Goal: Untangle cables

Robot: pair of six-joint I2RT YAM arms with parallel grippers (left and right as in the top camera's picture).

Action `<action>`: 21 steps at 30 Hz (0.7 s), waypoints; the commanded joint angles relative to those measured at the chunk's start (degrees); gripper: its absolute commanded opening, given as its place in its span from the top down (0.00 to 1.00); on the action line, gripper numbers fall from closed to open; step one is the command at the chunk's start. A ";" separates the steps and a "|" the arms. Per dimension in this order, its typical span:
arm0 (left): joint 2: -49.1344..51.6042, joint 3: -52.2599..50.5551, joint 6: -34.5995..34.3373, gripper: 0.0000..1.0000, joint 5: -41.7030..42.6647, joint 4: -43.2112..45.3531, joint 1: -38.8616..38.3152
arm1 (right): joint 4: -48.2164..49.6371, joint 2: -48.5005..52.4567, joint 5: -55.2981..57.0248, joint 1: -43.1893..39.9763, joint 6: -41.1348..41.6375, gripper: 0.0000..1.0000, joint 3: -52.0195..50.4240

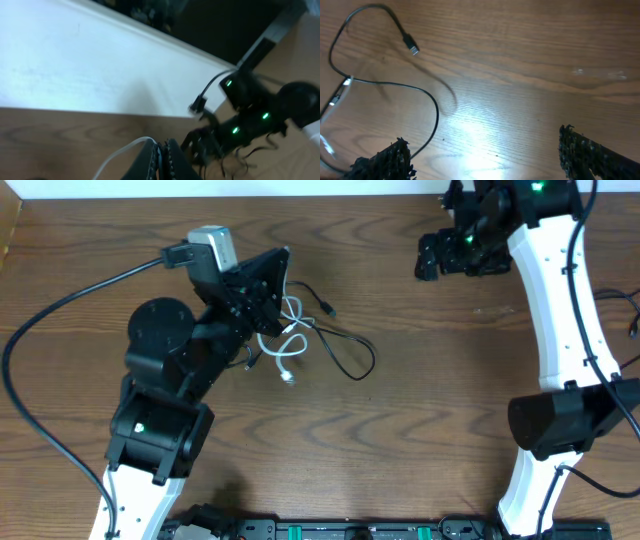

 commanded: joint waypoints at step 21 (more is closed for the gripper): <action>-5.53 1.18 -6.29 0.92 -10.12 14.67 0.26 | 0.68 6.40 -8.79 5.51 -2.21 0.08 -0.33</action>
